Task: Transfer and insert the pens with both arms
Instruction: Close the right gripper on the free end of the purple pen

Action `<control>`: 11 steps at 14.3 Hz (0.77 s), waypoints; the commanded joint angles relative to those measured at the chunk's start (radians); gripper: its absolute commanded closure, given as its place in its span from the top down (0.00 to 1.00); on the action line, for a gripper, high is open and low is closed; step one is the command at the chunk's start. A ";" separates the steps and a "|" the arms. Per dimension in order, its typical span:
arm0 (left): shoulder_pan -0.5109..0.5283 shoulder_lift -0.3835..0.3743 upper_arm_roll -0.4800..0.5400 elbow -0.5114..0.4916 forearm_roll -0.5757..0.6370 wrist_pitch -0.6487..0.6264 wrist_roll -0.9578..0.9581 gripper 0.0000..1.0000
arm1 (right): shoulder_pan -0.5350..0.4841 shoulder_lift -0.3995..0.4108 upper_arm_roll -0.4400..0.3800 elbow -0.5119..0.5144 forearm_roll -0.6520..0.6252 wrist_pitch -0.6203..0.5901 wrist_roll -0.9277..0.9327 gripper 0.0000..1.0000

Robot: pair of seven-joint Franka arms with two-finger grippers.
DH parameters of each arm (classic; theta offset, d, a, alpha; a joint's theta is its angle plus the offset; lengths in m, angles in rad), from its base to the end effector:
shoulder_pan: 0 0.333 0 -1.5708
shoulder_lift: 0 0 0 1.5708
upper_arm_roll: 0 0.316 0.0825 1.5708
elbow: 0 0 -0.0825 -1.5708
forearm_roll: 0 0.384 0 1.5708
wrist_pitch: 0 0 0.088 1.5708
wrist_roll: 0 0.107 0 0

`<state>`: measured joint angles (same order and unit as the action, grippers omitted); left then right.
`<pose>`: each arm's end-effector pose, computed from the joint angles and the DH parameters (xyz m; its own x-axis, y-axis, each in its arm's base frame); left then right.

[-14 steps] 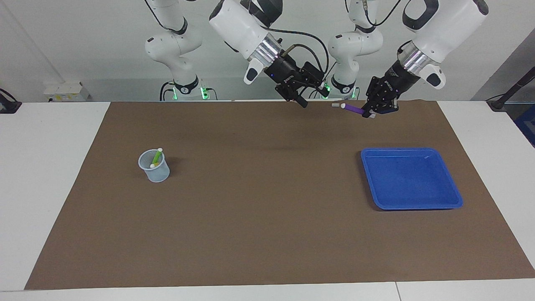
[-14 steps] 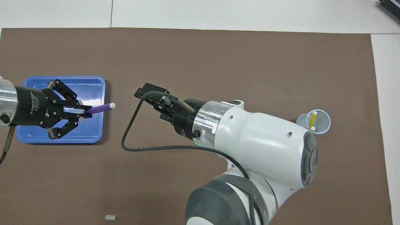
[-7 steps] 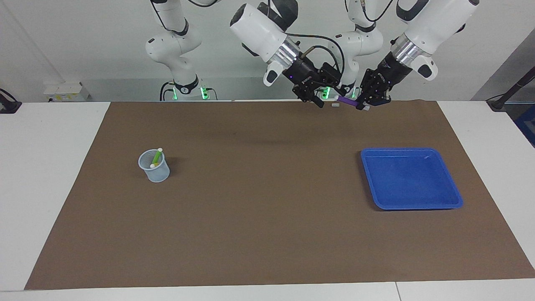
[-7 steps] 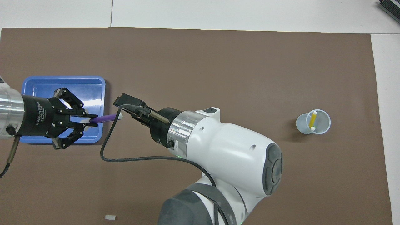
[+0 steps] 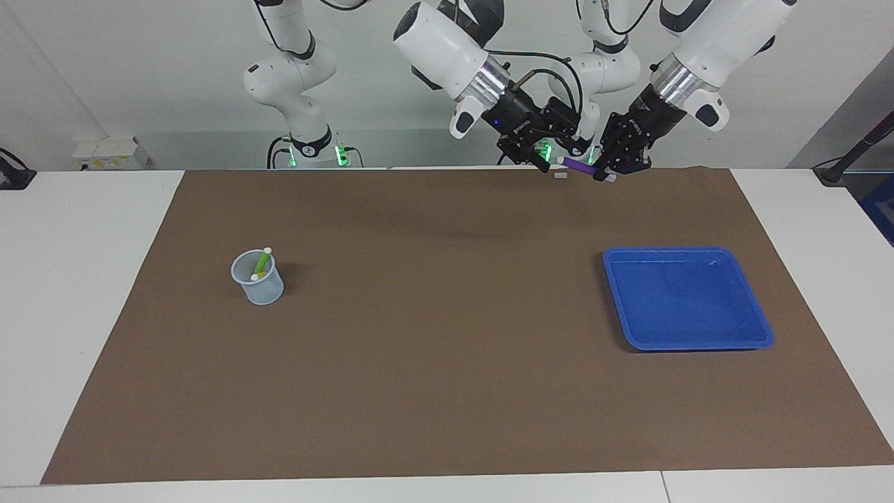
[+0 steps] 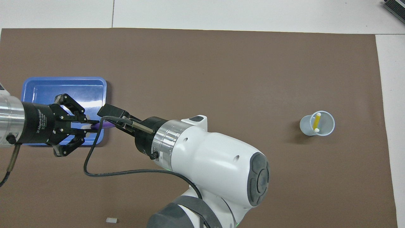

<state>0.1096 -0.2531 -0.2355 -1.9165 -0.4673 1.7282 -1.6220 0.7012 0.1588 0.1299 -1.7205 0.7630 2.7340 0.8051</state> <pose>0.4780 -0.1150 0.6088 0.0131 0.9177 -0.3971 0.9997 -0.0034 0.0251 0.4671 0.4635 0.5803 0.8757 -0.4624 -0.1393 -0.3598 -0.4324 -0.8268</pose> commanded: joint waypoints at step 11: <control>-0.011 -0.029 0.010 -0.024 -0.013 -0.012 -0.021 0.00 | 0.003 0.016 0.001 0.013 -0.016 0.024 0.043 0.10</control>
<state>0.1103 -0.2548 -0.2273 -1.9156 -0.4671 1.7306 -1.6300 0.7012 0.1609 0.1291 -1.7253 0.7625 2.7343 0.8222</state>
